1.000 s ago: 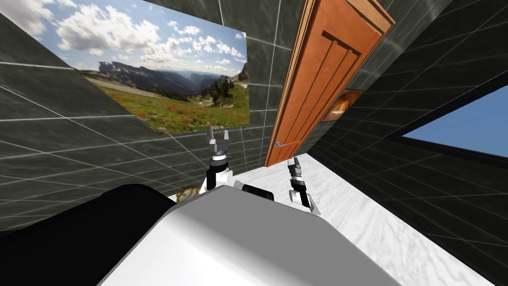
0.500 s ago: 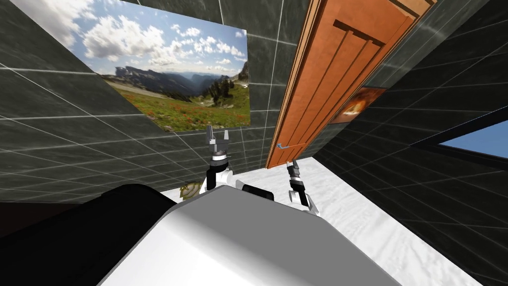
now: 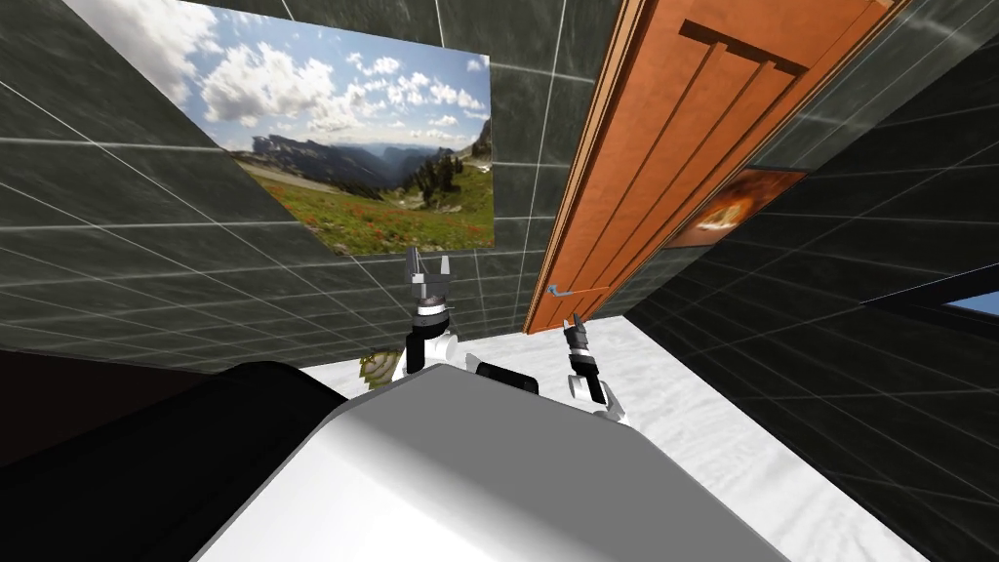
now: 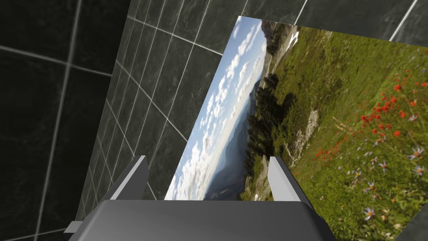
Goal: Pull the door open
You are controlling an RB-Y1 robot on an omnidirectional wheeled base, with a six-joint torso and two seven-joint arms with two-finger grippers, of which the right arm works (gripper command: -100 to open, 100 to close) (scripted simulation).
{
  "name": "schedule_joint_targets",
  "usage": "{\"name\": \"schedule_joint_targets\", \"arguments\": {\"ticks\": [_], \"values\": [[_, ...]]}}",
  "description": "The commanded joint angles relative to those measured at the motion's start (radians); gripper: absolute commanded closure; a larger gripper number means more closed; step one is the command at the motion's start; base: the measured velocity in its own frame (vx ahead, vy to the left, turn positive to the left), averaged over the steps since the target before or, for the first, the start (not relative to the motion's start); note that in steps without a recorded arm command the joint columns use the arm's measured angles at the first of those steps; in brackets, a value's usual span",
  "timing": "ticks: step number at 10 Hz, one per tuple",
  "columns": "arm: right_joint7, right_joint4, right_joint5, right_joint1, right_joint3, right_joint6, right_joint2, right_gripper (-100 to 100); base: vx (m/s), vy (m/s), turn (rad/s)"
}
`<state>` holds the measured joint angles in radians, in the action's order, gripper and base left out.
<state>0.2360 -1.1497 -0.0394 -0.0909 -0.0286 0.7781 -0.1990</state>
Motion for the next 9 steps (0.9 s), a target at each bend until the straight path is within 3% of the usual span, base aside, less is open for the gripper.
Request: {"name": "schedule_joint_targets", "arguments": {"ticks": [1,4,5,9], "values": [[0.004,0.041,0.001,0.011,-0.001,0.012,-0.005,-100,0.043,-0.106,0.141],[0.01,0.113,0.003,0.036,-0.003,0.026,-0.014,-100,0.054,-0.091,0.138],[0.014,0.158,0.004,0.052,-0.005,0.034,-0.019,-100,0.062,-0.127,0.206],[0.021,0.245,0.006,0.082,-0.007,0.051,-0.029,-100,0.048,-0.111,0.149]]}}
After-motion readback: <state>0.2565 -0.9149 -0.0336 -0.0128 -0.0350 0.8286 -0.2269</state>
